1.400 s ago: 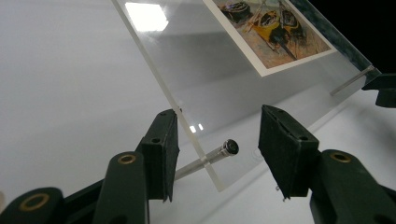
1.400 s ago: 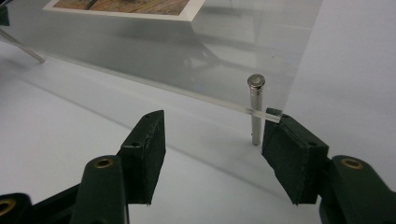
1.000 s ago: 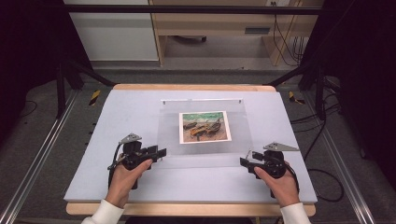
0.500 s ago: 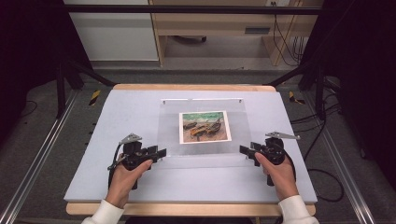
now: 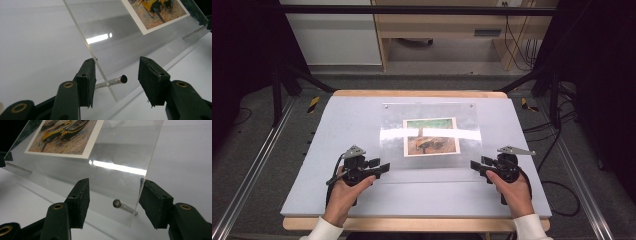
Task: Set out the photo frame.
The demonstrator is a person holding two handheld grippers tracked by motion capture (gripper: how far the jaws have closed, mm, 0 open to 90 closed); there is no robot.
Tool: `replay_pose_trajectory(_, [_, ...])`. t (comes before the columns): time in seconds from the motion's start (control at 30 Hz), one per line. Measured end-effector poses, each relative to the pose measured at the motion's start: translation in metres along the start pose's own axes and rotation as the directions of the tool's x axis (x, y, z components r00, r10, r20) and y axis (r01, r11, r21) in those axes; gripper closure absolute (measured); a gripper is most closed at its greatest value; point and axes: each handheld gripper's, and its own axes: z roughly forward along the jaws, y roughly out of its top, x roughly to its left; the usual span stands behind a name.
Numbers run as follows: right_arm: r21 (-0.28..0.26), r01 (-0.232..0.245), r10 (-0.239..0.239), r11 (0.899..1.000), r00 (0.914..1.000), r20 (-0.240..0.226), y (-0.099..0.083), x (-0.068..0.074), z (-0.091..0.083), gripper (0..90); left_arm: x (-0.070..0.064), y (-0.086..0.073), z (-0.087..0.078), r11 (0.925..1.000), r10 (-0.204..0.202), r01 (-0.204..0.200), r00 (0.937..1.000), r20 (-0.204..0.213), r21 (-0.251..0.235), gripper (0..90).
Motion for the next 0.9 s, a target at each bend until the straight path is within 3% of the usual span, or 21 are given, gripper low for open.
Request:
replay_pose_trajectory(0.5, [0.020, 0.068, -0.069, 0.998, 0.9966, 0.046, -0.010, 0.010, -0.009, 46.7, -0.009, -0.008, -0.007, 0.9986, 0.051, -0.051, 0.9981, -0.034, 0.013, 52.6])
replay_pose_trajectory(0.9, [0.025, 0.093, -0.094, 0.995, 0.9926, 0.076, -0.017, 0.016, -0.012, 48.7, -0.014, -0.013, -0.010, 0.9972, 0.075, -0.074, 0.9956, -0.056, 0.014, 55.0])
